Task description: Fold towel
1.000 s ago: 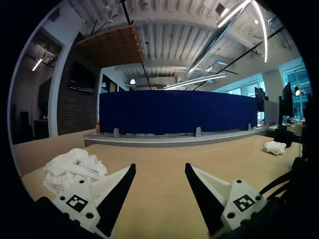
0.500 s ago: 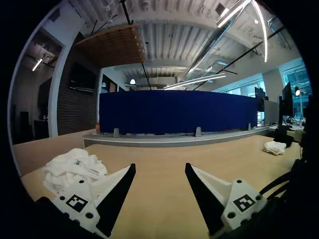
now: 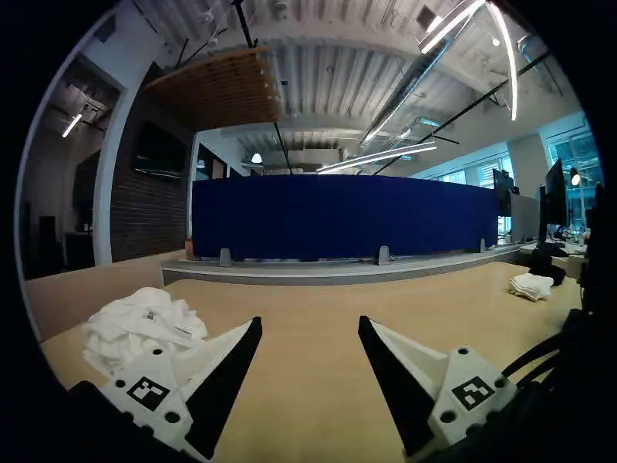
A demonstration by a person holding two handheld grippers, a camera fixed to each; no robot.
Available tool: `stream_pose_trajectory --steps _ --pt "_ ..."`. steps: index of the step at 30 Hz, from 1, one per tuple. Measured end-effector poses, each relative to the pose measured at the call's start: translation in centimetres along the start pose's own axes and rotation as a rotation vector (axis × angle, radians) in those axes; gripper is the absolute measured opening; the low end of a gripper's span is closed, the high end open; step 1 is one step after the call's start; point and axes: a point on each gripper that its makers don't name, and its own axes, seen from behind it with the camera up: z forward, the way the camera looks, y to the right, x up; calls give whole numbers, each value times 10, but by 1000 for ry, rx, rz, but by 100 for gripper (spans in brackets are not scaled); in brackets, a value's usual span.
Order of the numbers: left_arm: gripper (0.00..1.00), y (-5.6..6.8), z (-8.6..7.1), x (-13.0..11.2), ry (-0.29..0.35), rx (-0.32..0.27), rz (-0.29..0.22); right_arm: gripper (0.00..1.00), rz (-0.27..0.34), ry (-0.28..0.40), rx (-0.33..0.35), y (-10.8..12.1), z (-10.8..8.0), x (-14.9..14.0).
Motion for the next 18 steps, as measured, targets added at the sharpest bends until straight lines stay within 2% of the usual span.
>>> stream_pose_trajectory --steps 6,18 --pt "93 0 0 0 0 0 0 100 -30 -1 2 -4 -1 -1" --pt "93 0 0 0 0 0 0 99 -29 -3 -6 -1 -3 -4"
